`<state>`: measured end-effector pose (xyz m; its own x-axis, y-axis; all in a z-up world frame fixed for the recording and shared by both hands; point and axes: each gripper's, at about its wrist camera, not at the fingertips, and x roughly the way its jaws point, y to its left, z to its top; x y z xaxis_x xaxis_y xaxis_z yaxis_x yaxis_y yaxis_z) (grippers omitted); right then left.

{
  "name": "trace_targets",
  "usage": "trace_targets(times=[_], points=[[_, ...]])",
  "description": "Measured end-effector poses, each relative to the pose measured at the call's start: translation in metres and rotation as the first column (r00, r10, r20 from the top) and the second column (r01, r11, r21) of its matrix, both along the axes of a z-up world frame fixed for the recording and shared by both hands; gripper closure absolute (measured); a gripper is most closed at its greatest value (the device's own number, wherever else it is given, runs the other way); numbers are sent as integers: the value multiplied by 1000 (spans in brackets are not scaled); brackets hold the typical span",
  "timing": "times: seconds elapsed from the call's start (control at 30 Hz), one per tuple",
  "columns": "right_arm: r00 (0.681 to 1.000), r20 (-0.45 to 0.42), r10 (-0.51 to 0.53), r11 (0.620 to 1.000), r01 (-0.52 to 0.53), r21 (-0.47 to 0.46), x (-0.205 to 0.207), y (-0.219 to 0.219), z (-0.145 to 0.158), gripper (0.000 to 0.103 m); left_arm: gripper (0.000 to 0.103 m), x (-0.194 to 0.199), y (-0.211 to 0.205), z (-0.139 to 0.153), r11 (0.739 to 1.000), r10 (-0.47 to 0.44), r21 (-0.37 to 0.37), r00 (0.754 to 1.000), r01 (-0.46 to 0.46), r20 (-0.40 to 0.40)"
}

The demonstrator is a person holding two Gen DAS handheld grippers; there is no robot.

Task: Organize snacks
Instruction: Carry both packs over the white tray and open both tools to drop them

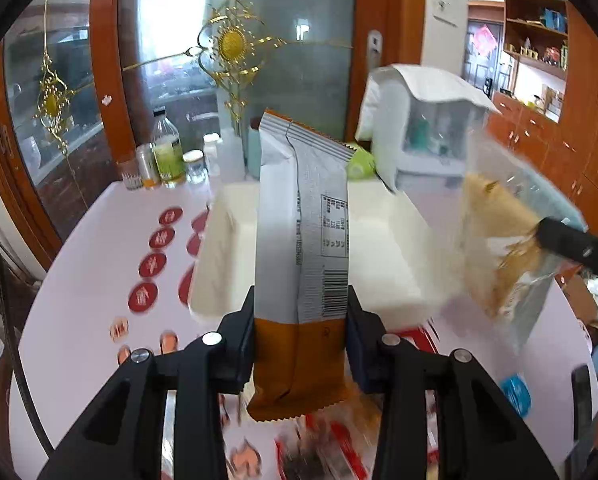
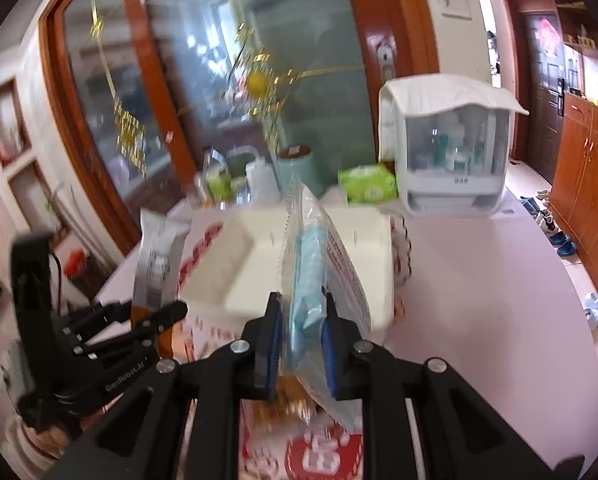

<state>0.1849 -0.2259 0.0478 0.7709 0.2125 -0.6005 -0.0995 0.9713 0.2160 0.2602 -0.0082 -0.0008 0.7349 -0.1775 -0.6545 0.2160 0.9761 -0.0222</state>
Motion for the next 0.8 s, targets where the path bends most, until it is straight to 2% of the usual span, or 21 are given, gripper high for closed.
trace_targets(times=[0.2, 0.4, 0.47, 0.5, 0.53, 0.63, 0.73, 0.8], points=[[999, 24, -34, 992, 31, 122, 58, -24, 20, 85, 67, 47, -6, 14, 998, 36, 43, 995, -40, 89], [998, -56, -41, 985, 50, 168, 118, -31, 0, 84, 65, 81, -25, -1, 992, 61, 103, 994, -71, 92], [994, -101, -47, 987, 61, 146, 136, -30, -15, 76, 36, 92, -30, -13, 993, 56, 102, 998, -59, 35], [991, -123, -51, 990, 67, 128, 142, -28, -22, 74, 6, 95, -30, -17, 993, 57, 99, 998, -58, 10], [988, -145, -56, 991, 72, 113, 148, -26, -30, 71, 1, 99, -30, -22, 994, 62, 94, 998, -61, -4], [981, -189, -37, 992, 58, 108, 156, -24, -45, 63, 1, 103, -30, -32, 993, 63, 99, 998, -61, -16], [981, -192, -30, 995, 48, 89, 152, -23, -51, 54, 1, 100, -29, -38, 991, 56, 122, 998, -53, -24], [981, -194, -27, 997, 42, 70, 147, -23, -52, 53, 1, 96, -28, -40, 992, 50, 119, 999, -47, -20]])
